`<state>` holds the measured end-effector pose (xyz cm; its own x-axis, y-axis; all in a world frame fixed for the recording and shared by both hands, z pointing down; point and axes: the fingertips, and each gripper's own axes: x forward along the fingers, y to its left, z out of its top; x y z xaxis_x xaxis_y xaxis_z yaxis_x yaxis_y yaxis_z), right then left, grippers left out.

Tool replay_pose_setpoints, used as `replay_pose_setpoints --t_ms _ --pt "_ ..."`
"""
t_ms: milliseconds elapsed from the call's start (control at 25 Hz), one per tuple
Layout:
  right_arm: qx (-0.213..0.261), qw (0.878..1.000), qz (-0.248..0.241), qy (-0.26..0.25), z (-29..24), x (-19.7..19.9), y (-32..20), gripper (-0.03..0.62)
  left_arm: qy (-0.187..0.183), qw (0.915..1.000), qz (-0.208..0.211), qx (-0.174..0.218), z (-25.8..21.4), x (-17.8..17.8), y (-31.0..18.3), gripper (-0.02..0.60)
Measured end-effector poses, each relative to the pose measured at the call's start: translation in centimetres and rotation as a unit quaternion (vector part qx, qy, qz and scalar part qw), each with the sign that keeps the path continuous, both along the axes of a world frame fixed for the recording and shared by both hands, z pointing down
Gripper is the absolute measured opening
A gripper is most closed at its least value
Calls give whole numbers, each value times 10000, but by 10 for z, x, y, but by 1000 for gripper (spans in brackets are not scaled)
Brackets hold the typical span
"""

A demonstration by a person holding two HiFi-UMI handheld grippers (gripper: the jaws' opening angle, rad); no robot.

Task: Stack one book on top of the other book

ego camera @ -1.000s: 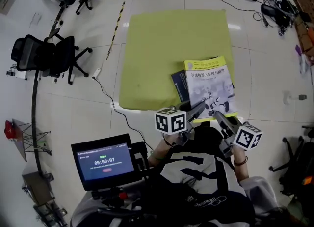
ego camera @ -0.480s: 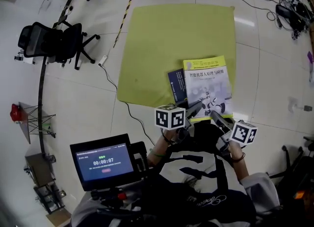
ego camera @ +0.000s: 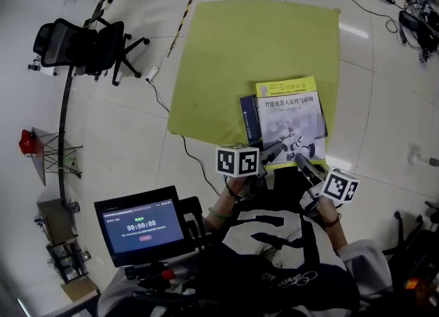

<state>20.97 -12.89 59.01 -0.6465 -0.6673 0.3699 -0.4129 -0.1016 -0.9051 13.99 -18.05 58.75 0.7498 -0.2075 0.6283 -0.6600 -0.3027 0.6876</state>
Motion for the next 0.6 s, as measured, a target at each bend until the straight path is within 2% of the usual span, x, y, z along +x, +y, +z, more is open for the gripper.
replay_pose_setpoints --t_ms 160,440,520,600 --pt "46 9999 129 -58 -12 0 8 77 150 9996 -126 -225 -7 -6 15 161" --pt "237 9995 198 -37 -18 4 -16 71 524 9963 -398 -549 -4 -14 13 161" --pt "293 9992 269 106 -15 15 -28 69 314 9977 -186 -575 2 -18 16 161" --pt "316 9982 334 384 -9 29 -41 66 -187 9989 166 -400 10 -30 21 158"
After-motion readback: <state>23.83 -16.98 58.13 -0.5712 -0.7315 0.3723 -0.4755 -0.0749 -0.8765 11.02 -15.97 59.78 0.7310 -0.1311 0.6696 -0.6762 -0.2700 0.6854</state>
